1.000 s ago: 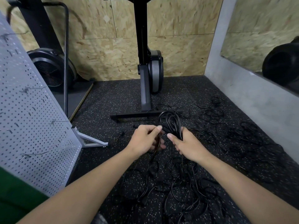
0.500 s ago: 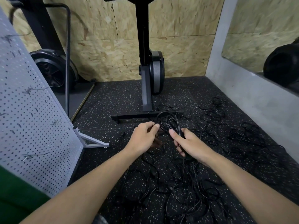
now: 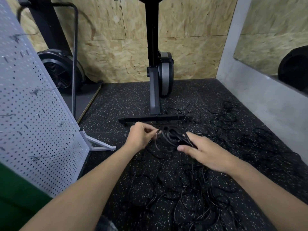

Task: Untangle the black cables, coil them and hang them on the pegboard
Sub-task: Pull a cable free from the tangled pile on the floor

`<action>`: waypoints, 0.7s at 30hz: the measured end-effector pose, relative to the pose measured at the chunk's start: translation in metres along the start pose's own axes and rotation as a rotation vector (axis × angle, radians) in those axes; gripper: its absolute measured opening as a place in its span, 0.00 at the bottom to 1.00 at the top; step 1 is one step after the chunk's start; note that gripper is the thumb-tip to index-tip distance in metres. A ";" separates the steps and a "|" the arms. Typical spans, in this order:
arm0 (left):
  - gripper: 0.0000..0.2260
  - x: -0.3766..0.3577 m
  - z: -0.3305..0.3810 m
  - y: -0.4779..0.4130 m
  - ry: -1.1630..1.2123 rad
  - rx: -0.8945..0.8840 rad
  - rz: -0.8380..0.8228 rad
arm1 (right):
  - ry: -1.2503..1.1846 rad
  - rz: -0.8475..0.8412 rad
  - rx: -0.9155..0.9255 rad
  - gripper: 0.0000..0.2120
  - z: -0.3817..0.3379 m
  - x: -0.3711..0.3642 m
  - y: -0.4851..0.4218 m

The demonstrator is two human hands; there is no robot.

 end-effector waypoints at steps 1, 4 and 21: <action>0.04 -0.004 -0.001 0.002 -0.026 -0.003 -0.028 | -0.018 0.038 0.003 0.18 -0.001 0.004 -0.001; 0.06 -0.018 0.000 0.010 -0.075 -0.032 -0.169 | -0.149 0.159 -0.062 0.14 0.013 0.014 -0.004; 0.11 -0.044 0.056 0.050 -0.314 -0.505 -0.468 | 0.043 0.231 -0.207 0.31 0.063 0.024 -0.005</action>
Point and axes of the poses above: each hand's wrist, its own y-axis away from the middle knuckle, its own x-axis out of the back of the hand, z = x × y, the point moved 4 cm from there along -y, towards the middle knuckle, and after that the axes turned 4 degrees about -y, right-handed, at the moved point
